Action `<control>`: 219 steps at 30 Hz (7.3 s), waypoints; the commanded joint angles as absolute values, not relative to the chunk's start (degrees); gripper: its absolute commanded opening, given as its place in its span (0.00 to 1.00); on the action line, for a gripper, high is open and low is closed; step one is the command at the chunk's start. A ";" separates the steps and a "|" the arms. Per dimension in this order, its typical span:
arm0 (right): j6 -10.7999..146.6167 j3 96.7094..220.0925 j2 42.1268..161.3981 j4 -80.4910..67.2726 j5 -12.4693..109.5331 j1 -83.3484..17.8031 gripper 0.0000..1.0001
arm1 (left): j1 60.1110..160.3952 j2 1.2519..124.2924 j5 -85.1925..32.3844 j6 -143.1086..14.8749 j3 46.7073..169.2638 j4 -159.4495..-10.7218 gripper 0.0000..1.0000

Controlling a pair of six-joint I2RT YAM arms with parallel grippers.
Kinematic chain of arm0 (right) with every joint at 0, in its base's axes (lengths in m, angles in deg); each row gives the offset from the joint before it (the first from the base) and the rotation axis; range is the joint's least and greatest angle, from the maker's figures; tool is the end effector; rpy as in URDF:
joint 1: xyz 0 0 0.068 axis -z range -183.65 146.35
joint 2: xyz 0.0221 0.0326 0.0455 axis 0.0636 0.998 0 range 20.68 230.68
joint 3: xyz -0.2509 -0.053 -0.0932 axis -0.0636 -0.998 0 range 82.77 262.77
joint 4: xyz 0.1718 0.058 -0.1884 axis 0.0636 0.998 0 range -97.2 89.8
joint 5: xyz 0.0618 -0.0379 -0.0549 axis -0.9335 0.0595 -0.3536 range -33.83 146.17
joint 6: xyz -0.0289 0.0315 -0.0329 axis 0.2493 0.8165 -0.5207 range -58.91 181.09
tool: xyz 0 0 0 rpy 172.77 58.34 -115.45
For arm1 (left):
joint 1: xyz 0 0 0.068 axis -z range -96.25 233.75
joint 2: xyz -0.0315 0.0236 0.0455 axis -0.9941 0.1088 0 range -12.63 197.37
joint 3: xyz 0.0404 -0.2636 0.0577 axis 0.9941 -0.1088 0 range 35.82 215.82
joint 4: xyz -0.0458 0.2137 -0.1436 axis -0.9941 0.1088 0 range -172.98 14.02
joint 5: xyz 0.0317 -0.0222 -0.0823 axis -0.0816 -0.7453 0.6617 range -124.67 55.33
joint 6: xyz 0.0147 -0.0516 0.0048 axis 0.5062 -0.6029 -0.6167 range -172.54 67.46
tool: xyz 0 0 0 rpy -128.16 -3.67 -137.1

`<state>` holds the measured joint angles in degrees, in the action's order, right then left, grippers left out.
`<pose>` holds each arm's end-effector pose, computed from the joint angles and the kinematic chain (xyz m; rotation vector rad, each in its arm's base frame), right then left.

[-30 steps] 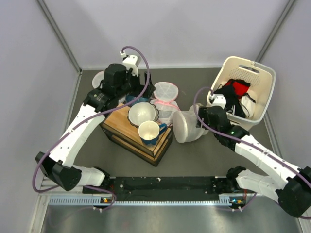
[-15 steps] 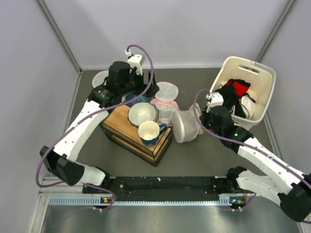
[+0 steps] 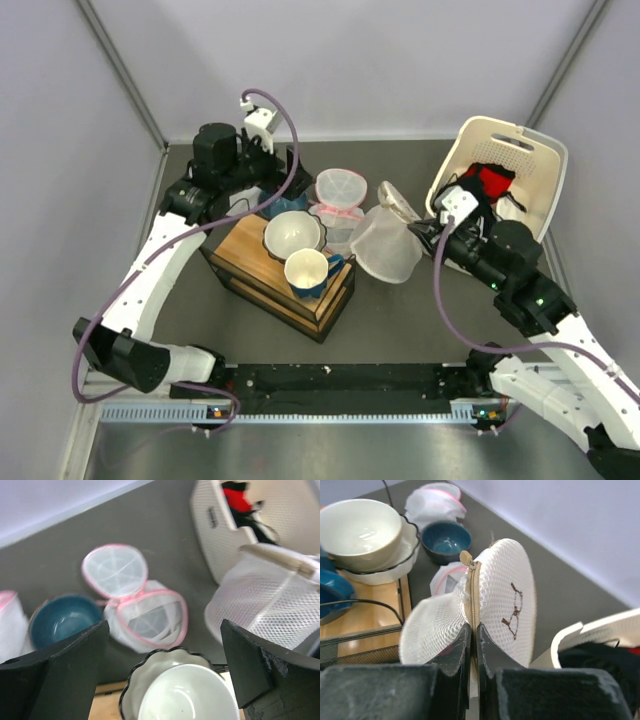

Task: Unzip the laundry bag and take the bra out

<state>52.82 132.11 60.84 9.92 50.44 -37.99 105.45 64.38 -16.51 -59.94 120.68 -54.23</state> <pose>0.1293 0.0926 0.3671 -0.6971 1.5800 0.4228 0.2709 -0.1198 0.4253 0.4575 1.9168 -0.6419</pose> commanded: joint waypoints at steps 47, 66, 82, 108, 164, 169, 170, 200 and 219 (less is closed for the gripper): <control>53.79 149.30 68.93 20.22 18.34 -18.94 0.00 | 121.37 72.88 18.16 -23.44 115.18 -85.33 0.00; 71.55 161.42 74.10 24.52 44.75 -19.72 0.89 | 127.52 84.57 -29.74 -55.79 135.56 -74.66 0.00; 68.92 161.43 82.64 17.76 49.75 -32.56 0.44 | 127.35 84.66 -21.48 -60.53 142.69 -56.18 0.00; 66.02 162.48 88.00 14.68 53.10 -34.58 0.40 | 127.43 84.22 -17.61 -62.21 141.99 -55.12 0.00; 66.10 157.48 86.43 12.92 56.61 -34.50 0.20 | 127.43 82.55 -16.82 -62.29 139.61 -56.70 0.00; 66.54 156.68 85.55 12.48 58.89 -34.58 0.00 | 127.35 82.55 -16.74 -62.21 139.53 -56.70 0.00; 66.54 156.51 84.94 12.13 59.59 -34.50 0.00 | 127.43 82.55 -16.82 -62.21 139.35 -56.70 0.00; 70.32 149.48 81.94 14.94 42.11 -17.36 0.00 | 127.43 77.54 -13.13 -58.60 135.49 -57.23 0.00; 54.70 149.05 74.39 10.93 37.64 -17.36 0.95 | 127.26 77.10 3.47 -41.91 135.83 -54.52 0.00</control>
<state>63.88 149.62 77.63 16.35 40.32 -18.08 127.35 78.72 -5.15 -48.83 134.14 -53.29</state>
